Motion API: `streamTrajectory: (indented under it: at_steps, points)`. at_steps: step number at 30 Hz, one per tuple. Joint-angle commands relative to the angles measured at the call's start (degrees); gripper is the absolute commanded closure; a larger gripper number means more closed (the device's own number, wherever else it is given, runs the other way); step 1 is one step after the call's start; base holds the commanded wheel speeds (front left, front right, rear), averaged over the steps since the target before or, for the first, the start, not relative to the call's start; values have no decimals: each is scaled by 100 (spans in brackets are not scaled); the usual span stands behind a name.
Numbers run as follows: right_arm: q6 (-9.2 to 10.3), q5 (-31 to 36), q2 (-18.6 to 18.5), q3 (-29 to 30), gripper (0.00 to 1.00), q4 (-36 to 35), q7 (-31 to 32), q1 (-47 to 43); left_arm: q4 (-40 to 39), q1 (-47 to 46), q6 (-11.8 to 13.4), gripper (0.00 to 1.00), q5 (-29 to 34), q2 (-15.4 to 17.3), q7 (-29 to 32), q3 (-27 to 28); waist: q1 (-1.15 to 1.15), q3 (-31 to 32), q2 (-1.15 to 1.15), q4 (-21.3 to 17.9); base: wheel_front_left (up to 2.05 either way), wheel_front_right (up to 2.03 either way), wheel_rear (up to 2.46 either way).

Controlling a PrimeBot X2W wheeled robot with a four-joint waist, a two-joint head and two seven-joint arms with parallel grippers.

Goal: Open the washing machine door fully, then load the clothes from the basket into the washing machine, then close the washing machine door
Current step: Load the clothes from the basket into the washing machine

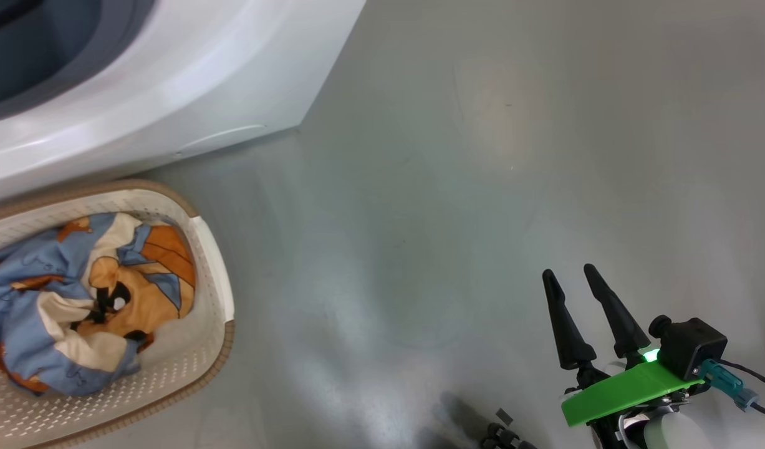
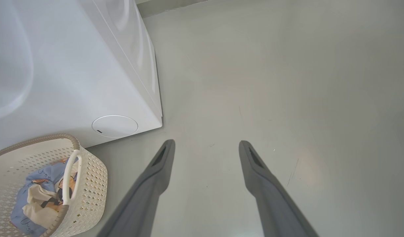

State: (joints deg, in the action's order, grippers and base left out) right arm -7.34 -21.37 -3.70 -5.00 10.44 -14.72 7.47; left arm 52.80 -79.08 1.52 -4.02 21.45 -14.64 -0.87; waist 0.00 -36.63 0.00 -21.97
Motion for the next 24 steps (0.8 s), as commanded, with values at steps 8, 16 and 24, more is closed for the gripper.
streamTrajectory:
  at_steps: [8,16,24]
  points:
    - [-14,-68,-106,-123,0,-42,-28,-3,-119,-89,97,100,99,225,-36,-119,0,-135,0,-17,0,0,0]
    - [-14,-105,-122,-145,0,-44,-28,49,563,-25,148,100,44,195,-9,-149,0,-75,0,-5,0,0,0]
    - [-14,-96,-119,-87,0,-9,-28,0,1391,-237,222,0,47,137,460,-271,0,73,0,6,0,0,0]
